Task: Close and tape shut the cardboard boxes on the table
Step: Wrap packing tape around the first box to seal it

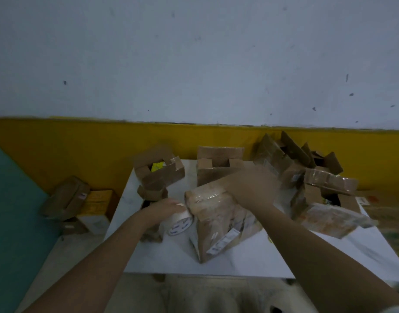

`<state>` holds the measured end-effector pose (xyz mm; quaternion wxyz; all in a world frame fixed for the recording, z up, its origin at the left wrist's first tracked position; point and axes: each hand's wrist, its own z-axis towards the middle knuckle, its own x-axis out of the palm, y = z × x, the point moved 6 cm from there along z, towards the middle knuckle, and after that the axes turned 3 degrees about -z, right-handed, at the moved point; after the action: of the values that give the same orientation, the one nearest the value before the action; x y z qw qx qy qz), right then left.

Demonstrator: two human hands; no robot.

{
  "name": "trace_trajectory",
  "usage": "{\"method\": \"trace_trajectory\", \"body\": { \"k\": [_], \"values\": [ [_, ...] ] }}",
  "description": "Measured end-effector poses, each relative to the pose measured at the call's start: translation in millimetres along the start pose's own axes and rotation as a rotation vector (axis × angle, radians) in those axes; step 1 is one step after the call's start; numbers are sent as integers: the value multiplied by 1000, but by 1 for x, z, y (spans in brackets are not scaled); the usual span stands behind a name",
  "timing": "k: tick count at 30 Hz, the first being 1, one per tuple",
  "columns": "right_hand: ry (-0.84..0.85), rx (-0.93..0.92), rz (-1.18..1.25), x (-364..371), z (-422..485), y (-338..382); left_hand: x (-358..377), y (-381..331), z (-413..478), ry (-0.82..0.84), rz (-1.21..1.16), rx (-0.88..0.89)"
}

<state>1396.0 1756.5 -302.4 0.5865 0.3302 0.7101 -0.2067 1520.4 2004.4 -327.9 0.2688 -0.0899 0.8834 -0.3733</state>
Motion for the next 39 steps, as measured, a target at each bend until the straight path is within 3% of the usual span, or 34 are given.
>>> {"method": "trace_trajectory", "body": {
  "k": [13, 16, 19, 21, 27, 33, 39],
  "values": [
    [-81, -82, 9, -2, 0, -45, 71, 1, -8, -126, -75, 41],
    [-134, 9, 15, -8, -29, -34, 89, -8, -1, -202, -10, 73],
    [-39, -81, -5, 14, -59, 0, 107, -30, 8, -273, 36, 86],
    [-46, -132, -23, 29, -67, 7, 116, -41, 14, -272, 25, 74],
    [-135, -159, 82, 34, -52, -18, 130, -47, 23, -59, -178, 104],
    [-123, -214, 3, 32, -36, -7, 127, -61, 24, -213, -232, 104],
    [-62, -418, 86, 13, -14, -56, 159, -84, 30, -185, -337, 110]
  ]
}}
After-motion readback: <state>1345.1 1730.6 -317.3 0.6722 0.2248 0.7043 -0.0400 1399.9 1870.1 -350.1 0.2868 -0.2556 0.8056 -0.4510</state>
